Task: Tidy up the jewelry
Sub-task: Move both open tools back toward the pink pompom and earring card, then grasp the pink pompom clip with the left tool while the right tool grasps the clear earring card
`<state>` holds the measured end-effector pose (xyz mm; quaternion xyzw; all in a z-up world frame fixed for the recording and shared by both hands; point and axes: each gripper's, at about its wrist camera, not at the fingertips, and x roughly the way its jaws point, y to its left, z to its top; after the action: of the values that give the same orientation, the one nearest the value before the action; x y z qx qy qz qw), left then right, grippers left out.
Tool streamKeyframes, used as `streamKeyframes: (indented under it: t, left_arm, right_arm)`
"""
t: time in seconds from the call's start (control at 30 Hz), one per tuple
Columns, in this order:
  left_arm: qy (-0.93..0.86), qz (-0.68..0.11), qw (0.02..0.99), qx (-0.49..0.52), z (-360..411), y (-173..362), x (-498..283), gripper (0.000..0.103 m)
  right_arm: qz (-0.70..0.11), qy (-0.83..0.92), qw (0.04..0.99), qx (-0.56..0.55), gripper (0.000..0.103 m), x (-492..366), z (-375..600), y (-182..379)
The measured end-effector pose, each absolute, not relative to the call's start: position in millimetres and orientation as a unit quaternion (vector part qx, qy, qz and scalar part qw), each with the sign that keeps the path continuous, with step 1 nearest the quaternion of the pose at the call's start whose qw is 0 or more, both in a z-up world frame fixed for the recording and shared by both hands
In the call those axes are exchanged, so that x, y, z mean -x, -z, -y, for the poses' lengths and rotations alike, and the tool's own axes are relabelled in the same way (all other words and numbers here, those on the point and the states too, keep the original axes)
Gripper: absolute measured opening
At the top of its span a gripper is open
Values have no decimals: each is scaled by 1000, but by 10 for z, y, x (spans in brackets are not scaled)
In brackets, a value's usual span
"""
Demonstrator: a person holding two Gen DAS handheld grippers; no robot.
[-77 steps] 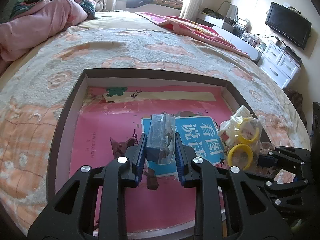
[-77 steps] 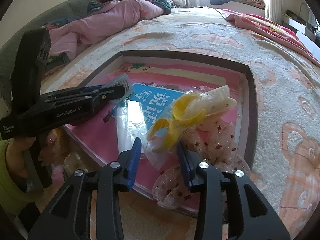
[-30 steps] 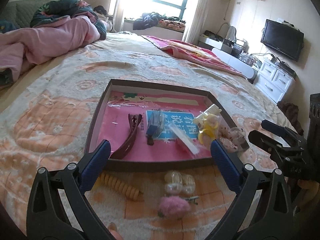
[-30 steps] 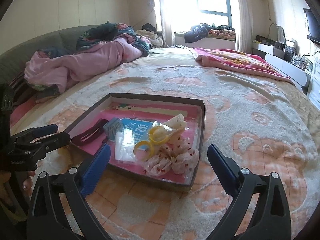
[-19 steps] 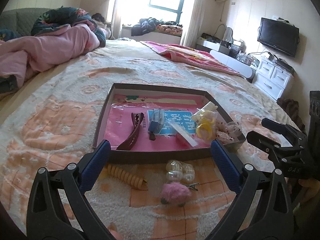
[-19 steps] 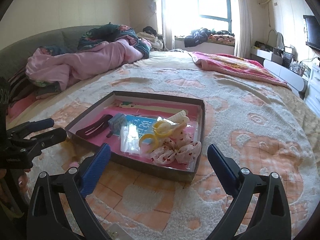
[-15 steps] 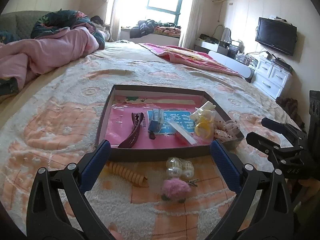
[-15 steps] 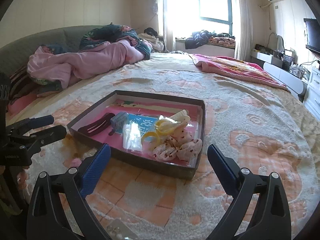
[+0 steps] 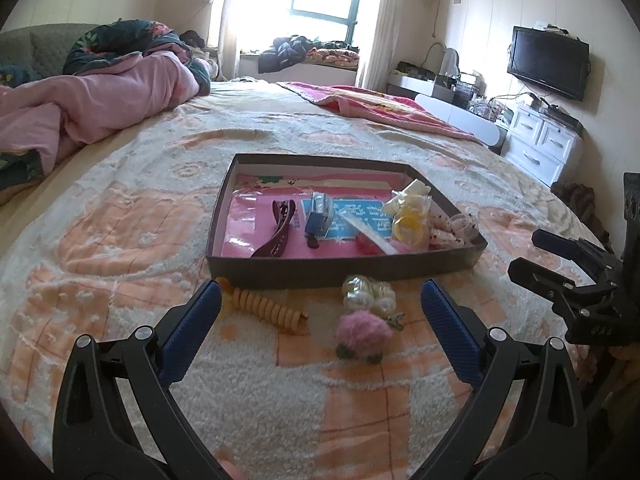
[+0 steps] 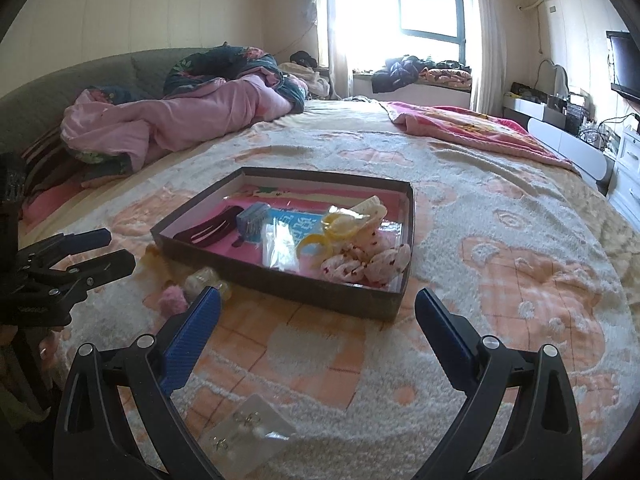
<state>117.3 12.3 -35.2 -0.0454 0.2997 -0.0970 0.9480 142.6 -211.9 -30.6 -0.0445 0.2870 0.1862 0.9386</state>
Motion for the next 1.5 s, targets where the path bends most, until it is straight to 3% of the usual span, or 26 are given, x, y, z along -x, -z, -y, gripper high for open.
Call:
streamKeyframes:
  t: [1.1, 1.2, 1.37, 1.5]
  left_arm:
    - [137, -341, 930, 21, 56, 712, -1129, 91]
    - [142, -349, 926, 16, 90, 758, -1163, 87]
    - [148, -362, 920, 17, 117, 839, -1225, 79]
    - [152, -371, 916, 14, 153, 884, -1283, 71]
  right_arm:
    - [-396, -194, 896, 54, 94, -990, 1844, 919]
    - [-400, -193, 895, 44, 86, -999, 1842, 940]
    - [-393, -175, 899, 78, 56, -977, 1777, 980]
    - [-384, -176, 904, 70, 41, -995, 1833, 941]
